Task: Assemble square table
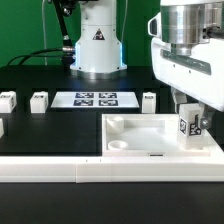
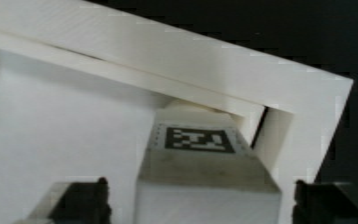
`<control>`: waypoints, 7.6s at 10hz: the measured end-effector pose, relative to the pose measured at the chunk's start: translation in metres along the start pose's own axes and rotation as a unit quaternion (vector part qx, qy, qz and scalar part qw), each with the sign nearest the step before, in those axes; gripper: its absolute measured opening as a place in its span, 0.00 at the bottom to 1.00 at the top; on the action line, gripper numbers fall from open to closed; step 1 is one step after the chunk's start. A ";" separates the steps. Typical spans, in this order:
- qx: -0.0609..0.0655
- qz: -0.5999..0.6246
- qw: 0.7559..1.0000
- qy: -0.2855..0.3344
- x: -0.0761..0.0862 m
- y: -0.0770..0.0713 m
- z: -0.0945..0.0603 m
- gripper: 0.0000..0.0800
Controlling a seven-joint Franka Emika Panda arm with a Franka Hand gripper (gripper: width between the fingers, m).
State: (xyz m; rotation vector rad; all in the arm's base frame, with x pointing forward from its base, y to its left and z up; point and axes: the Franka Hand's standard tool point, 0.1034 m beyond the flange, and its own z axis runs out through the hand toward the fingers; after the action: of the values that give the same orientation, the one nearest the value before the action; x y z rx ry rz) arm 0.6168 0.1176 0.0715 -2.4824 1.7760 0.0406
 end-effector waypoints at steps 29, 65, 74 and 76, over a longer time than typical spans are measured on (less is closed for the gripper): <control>0.005 -0.287 0.958 0.025 0.018 0.003 0.000 0.37; -0.020 -0.542 0.840 0.008 -0.004 0.102 -0.027 0.81; -0.043 -0.505 0.862 -0.003 -0.020 0.195 0.000 0.81; -0.048 -0.508 0.860 -0.008 -0.028 0.205 0.004 0.81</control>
Offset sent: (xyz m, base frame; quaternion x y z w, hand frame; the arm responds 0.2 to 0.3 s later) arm -0.0063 0.0098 0.0014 -0.0157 -0.0008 -0.2568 0.9663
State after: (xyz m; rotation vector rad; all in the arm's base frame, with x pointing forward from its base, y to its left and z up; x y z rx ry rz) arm 0.4138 0.0784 0.0580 -3.1084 0.2686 0.0713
